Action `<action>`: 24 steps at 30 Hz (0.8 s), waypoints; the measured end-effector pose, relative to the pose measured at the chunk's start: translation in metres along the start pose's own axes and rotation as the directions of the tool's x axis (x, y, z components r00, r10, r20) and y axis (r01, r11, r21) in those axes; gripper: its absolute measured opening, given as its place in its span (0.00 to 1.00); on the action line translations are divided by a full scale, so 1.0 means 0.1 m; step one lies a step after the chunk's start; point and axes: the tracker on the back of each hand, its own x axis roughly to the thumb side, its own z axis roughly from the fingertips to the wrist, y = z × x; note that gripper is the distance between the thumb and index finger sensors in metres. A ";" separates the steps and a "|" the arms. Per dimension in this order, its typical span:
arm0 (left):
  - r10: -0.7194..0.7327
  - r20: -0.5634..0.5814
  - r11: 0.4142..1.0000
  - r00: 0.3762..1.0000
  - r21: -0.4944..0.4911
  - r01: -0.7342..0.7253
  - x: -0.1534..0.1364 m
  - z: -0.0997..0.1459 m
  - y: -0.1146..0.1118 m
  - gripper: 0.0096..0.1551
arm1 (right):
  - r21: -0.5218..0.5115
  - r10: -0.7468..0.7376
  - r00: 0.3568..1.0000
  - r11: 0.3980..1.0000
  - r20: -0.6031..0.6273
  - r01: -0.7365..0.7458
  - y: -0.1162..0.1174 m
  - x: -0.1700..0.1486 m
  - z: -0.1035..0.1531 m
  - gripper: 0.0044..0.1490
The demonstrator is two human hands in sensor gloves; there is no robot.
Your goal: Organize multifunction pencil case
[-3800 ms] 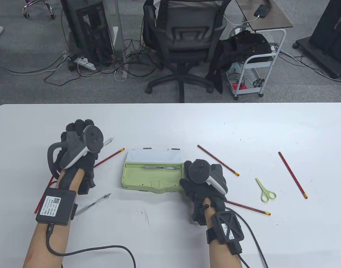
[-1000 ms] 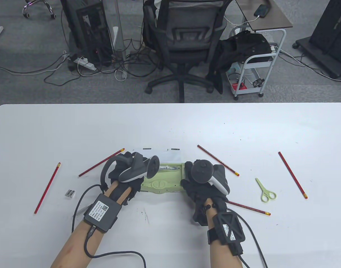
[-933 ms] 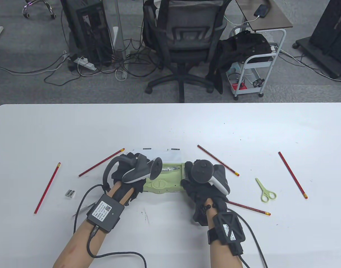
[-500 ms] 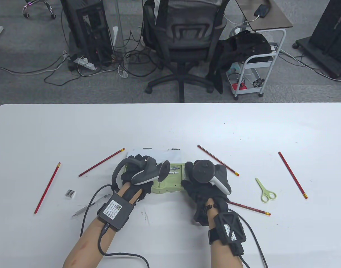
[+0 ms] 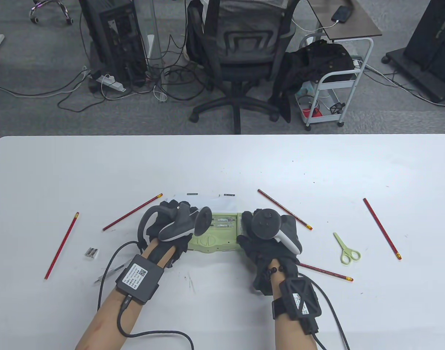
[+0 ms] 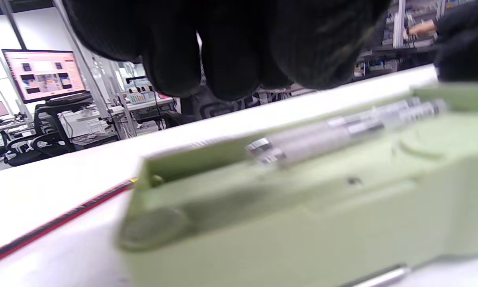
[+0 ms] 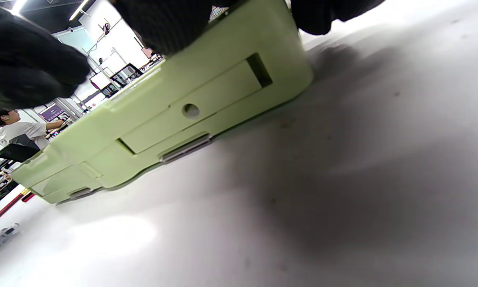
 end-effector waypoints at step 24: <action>-0.029 -0.247 0.946 0.969 -0.321 -0.054 -1.20 1.12 -0.99 0.30 | -0.068 0.089 0.996 0.994 0.011 -0.088 -0.01 0.01 0.05 0.47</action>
